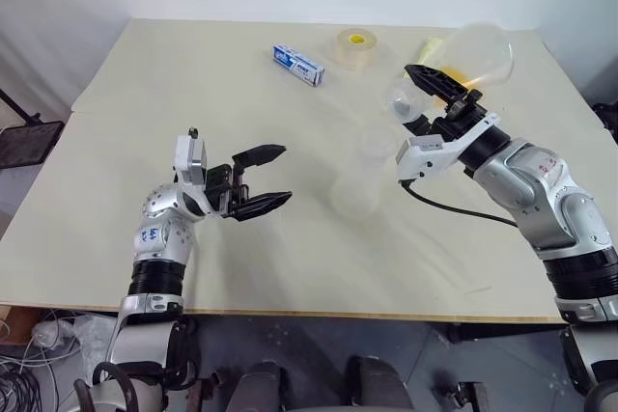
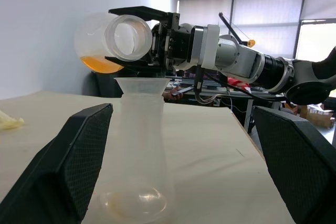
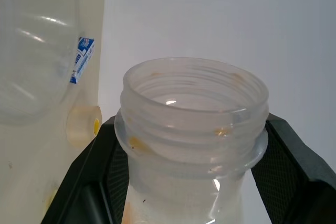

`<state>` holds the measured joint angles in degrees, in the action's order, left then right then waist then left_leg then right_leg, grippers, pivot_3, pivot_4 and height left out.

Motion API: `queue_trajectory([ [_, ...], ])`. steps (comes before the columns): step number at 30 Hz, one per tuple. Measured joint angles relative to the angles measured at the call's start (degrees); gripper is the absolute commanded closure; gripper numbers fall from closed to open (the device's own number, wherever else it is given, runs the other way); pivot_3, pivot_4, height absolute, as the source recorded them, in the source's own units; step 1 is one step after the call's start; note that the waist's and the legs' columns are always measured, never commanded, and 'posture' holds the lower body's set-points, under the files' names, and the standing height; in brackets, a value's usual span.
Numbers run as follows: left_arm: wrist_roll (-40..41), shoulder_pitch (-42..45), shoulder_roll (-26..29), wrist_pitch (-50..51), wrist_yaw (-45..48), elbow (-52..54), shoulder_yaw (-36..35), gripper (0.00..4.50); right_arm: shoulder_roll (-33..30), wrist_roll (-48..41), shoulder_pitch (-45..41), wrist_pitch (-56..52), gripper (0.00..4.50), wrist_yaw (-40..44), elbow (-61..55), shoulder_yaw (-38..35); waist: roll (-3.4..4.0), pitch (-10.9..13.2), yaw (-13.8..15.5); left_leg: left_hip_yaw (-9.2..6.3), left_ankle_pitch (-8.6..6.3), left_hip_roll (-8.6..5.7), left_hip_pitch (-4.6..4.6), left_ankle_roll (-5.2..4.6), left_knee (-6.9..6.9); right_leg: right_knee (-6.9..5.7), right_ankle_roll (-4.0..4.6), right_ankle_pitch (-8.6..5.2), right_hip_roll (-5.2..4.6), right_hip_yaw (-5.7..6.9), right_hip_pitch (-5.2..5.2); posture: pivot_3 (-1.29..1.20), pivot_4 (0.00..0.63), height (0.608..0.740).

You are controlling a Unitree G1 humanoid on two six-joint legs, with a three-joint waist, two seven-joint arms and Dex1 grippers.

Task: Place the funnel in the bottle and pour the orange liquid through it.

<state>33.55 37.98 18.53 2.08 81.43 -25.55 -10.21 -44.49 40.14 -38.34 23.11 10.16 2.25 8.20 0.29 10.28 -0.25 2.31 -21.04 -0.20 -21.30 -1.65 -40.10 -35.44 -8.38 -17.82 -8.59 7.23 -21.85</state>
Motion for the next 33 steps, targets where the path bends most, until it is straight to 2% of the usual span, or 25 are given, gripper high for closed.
queue_trajectory([
  [33,0.01,0.04,0.0,0.37,0.5,0.07,0.0,0.0,-0.45,8.61,-1.22,5.7,1.75,-3.55,2.38,0.42,0.0,0.0,0.0,0.01,0.0,0.02,-0.01,0.0,0.0,0.01,0.0,0.0,0.0,-0.01,0.0,0.0,0.15,0.74],
])
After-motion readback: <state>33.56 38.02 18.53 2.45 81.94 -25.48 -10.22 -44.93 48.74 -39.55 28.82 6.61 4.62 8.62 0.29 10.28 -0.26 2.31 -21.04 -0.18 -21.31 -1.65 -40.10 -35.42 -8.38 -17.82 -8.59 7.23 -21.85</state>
